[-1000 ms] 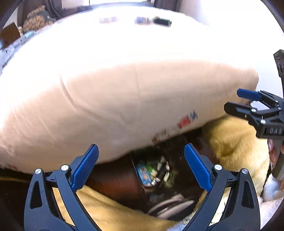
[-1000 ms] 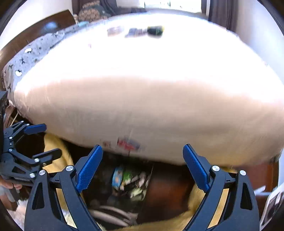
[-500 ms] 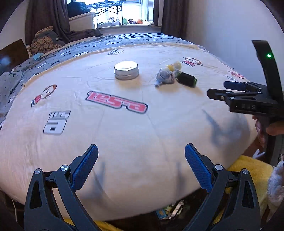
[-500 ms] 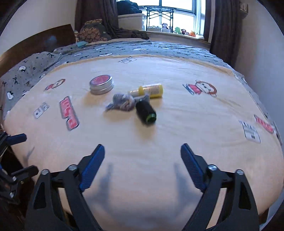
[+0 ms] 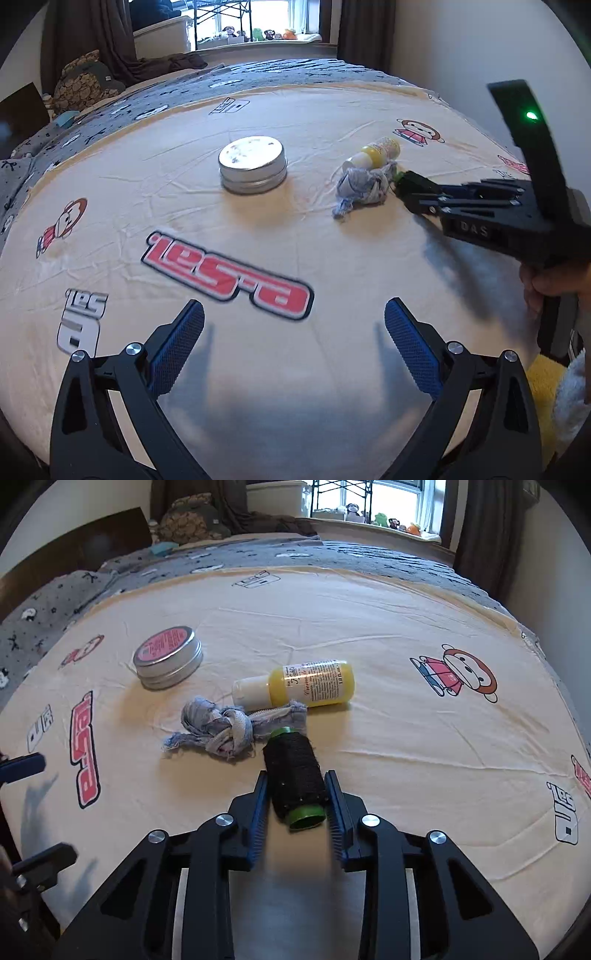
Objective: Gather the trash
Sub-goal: 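Grasp the fuzzy hair tie with the left tool while the right tool grasps the black-green roller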
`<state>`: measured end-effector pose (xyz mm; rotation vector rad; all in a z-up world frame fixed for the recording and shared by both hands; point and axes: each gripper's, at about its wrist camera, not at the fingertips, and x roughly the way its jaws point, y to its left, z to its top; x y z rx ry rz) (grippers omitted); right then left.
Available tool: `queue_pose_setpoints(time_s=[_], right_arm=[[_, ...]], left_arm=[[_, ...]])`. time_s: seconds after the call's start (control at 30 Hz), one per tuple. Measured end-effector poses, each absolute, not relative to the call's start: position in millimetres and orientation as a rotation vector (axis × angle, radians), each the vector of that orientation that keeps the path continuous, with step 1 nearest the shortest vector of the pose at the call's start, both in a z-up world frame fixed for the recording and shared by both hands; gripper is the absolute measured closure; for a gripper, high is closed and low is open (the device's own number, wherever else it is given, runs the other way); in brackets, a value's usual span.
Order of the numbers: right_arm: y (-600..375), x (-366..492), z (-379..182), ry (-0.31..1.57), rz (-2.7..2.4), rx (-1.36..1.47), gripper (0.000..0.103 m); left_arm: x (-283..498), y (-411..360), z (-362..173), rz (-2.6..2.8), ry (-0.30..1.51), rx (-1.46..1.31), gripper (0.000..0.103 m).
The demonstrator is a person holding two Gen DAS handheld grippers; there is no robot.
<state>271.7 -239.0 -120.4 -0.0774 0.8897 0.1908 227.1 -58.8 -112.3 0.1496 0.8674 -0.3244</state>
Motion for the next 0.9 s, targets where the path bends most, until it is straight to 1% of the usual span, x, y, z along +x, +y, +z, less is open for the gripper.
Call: queue_pose_setpoints(time_s=[0.33, 0.43, 0.5, 0.53, 0.6, 0.67, 0.77, 0.9], right_arm=[[-280.2, 238.1, -103.1, 0.853, 0.129, -0.04, 0.073], [-285.4, 229.4, -102.4, 0.85, 0.131, -0.034, 0.073], [-286.8, 223.8, -103.3, 0.852, 0.137, -0.035, 0.073], [-287.1, 221.2, -103.8, 0.852, 0.139, -0.037, 0.073], [-286.7, 217.7, -104.7, 0.853, 0.137, -0.046, 0.073], [-286.7, 215.2, -106.8, 0.856, 0.136, -0.044, 0.073], [-284.9, 210.3, -109.7, 0.86, 0.138, -0.041, 0.073], [-279.0, 195.0, -108.3, 0.848, 0.152, -0.046, 0.073]], left_arm=[[286.1, -115.2, -109.4, -0.349, 0.875, 0.124, 0.011], [301.4, -130.9, -117.1, -0.341, 0.882, 0.129, 0.019], [312.5, -137.1, -125.6, -0.329, 0.902, 0.118, 0.026], [315.9, -138.3, -128.6, -0.327, 0.911, 0.109, 0.032], [319.3, -139.3, -131.3, -0.326, 0.904, 0.098, 0.036], [315.6, -138.6, -128.4, -0.349, 0.89, 0.095, 0.063], [307.6, -137.4, -126.6, -0.362, 0.889, 0.12, 0.067], [280.4, -125.2, -121.8, -0.371, 0.873, 0.143, 0.068]])
